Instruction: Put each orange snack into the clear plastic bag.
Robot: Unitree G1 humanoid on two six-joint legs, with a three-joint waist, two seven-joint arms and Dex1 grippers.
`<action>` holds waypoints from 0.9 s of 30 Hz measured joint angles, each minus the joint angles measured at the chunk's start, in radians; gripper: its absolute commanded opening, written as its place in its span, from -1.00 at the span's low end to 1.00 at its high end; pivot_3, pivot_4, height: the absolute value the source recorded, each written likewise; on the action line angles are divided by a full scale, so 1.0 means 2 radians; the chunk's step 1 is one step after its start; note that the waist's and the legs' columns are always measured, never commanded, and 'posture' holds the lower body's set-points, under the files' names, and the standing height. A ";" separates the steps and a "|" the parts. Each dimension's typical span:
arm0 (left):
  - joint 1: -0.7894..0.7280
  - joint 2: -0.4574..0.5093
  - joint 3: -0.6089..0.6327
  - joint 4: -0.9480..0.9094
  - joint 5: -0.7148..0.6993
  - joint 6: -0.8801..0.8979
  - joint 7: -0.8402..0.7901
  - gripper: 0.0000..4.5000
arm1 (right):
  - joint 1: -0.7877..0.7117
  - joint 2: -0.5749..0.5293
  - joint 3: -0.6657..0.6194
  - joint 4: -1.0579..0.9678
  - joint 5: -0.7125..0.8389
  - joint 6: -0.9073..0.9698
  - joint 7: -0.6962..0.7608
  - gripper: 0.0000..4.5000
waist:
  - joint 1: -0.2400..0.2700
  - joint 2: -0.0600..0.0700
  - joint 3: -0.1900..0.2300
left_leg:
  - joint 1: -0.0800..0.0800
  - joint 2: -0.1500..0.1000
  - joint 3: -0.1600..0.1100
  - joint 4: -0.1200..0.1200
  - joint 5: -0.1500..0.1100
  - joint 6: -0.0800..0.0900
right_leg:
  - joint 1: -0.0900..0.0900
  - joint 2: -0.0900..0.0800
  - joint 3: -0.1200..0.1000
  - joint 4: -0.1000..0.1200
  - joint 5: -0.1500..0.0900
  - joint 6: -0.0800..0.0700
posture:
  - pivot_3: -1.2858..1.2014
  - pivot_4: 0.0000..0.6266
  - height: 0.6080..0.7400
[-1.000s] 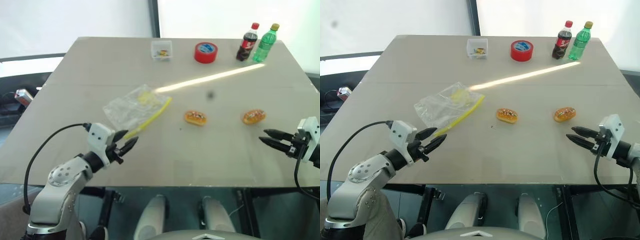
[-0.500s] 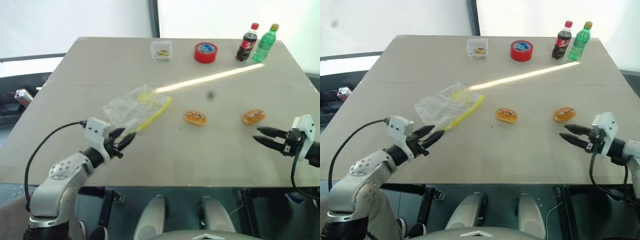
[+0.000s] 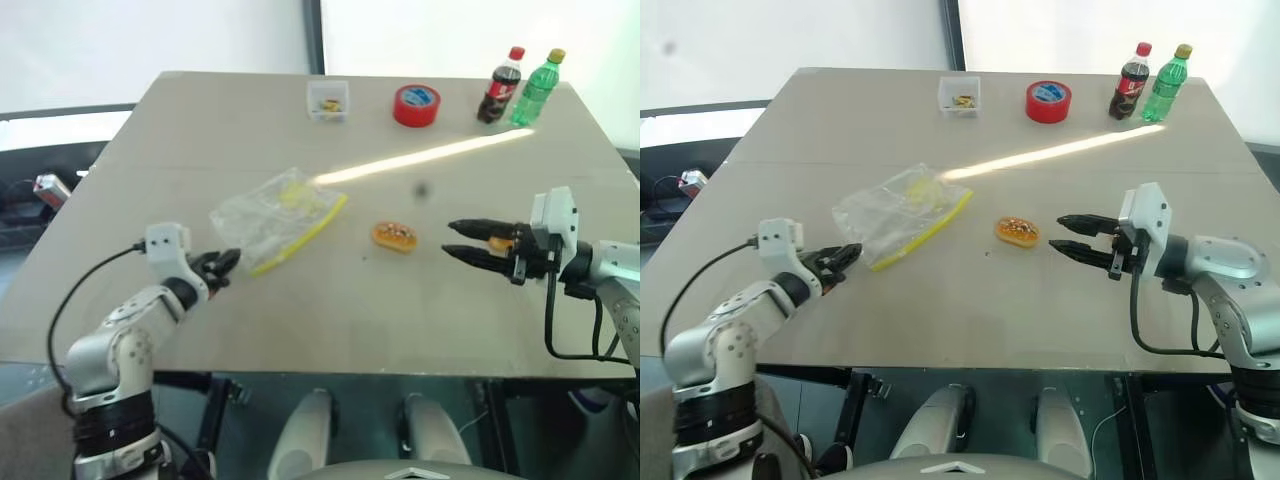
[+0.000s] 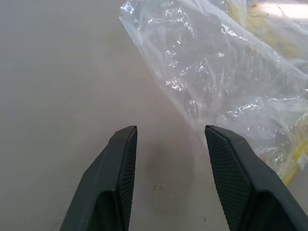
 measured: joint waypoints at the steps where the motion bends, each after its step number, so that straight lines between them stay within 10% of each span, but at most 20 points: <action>1: -0.022 -0.009 -0.017 0.019 0.003 -0.007 -0.001 0.05 | -0.006 0.001 0.007 0.000 -0.001 -0.001 0.001 -0.25 | 0.001 0.000 0.000 | 0.000 0.000 0.000 0.000 0.000 0.000 | 0.000 0.000 0.000 0.000 0.000 0.000 | 0.03 -0.52 1.00; 7: -0.089 -0.026 -0.051 0.096 0.023 -0.030 -0.007 0.05 | -0.024 0.015 0.024 -0.001 -0.002 -0.001 -0.002 -0.25 | 0.006 0.001 -0.001 | 0.001 -0.001 0.000 0.000 0.000 0.000 | 0.000 0.000 0.000 0.001 0.000 0.000 | 0.03 -0.52 1.00; 14: -0.099 -0.037 -0.070 0.116 0.032 -0.044 -0.025 -0.94 | -0.027 0.025 0.038 -0.001 -0.004 0.000 -0.011 -0.23 | 0.008 0.001 -0.001 | 0.000 -0.001 0.000 0.000 0.000 0.000 | 0.000 0.000 0.000 0.001 0.000 0.000 | 0.03 -0.52 1.00; 20: -0.101 -0.068 -0.060 0.111 -0.005 -0.017 -0.039 -0.94 | -0.039 0.046 0.062 -0.001 -0.028 0.000 -0.037 -0.23 | 0.007 0.001 -0.001 | 0.000 -0.001 0.000 0.000 0.000 0.000 | 0.000 0.000 0.000 0.001 0.000 0.000 | 0.03 -0.52 1.00; 27: -0.081 -0.097 0.050 0.037 -0.204 0.140 0.006 -0.94 | -0.080 0.083 0.190 0.040 -0.193 -0.040 -0.111 -0.23 | -0.009 -0.001 0.000 | 0.000 0.000 -0.002 0.000 0.000 0.000 | -0.001 0.000 0.000 0.001 0.000 0.000 | 0.03 -0.52 1.00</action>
